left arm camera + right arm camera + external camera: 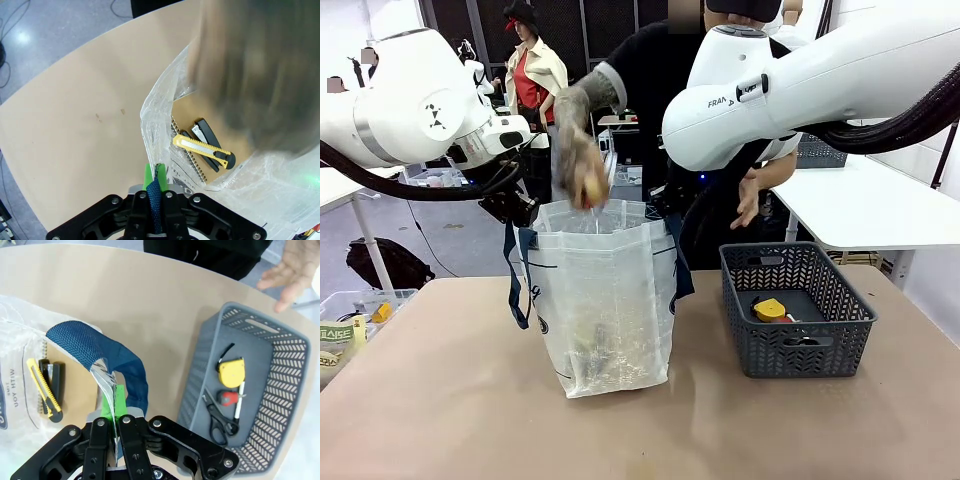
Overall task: Transfer purchased items from the store into the shopping bag.
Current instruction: Move the Reusable shopping bag to the right side of the table.
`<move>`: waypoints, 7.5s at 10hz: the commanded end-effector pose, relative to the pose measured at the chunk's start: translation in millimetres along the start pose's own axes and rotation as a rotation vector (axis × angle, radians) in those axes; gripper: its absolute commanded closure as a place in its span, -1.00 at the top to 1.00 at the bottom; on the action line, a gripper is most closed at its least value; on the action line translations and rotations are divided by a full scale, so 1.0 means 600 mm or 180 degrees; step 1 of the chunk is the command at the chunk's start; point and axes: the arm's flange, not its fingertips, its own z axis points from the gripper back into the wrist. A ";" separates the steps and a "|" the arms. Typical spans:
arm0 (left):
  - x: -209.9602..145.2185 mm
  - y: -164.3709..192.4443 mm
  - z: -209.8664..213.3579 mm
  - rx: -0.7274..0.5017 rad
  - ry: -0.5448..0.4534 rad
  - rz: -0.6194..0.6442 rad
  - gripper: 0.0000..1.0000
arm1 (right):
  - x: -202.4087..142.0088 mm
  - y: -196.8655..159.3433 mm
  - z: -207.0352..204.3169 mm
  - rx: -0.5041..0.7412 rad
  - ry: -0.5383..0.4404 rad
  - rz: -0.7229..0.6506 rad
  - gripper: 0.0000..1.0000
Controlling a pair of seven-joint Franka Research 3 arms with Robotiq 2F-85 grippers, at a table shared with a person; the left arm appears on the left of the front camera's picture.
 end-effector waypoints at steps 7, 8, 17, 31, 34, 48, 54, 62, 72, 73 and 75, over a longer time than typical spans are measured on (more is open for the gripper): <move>-0.003 0.001 0.003 -0.0005 0.0016 0.0047 -1.00 | -0.005 -0.004 -0.001 0.0029 0.0009 -0.0035 -1.00; -0.003 0.001 0.003 -0.0005 0.0016 0.0047 -1.00 | -0.005 -0.004 -0.001 0.0029 0.0009 -0.0035 -1.00; -0.003 0.001 0.003 -0.0005 0.0016 0.0047 -1.00 | -0.005 -0.004 -0.001 0.0029 0.0009 -0.0035 -1.00; -0.003 0.001 0.003 -0.0005 0.0016 0.0047 -1.00 | -0.005 -0.004 -0.001 0.0029 0.0009 -0.0035 -1.00; -0.003 0.001 0.003 -0.0005 0.0016 0.0047 -1.00 | -0.005 -0.004 -0.001 0.0029 0.0009 -0.0035 -1.00; -0.003 0.001 0.003 -0.0005 0.0016 0.0047 -1.00 | -0.005 -0.004 -0.001 0.0029 0.0009 -0.0035 -1.00; -0.003 0.001 0.003 -0.0005 0.0016 0.0047 -1.00 | -0.005 -0.004 -0.001 0.0029 0.0009 -0.0035 -1.00; -0.003 0.001 0.003 -0.0005 0.0016 0.0047 -1.00 | -0.005 -0.004 -0.001 0.0029 0.0009 -0.0035 -1.00; -0.003 0.001 0.003 -0.0005 0.0016 0.0047 -1.00 | -0.005 -0.004 -0.001 0.0029 0.0009 -0.0035 -1.00; -0.003 0.001 0.003 -0.0005 0.0016 0.0047 -1.00 | -0.005 -0.004 -0.001 0.0029 0.0009 -0.0035 -1.00; -0.003 0.001 0.003 -0.0005 0.0016 0.0047 -1.00 | -0.005 -0.004 -0.001 0.0029 0.0009 -0.0035 -1.00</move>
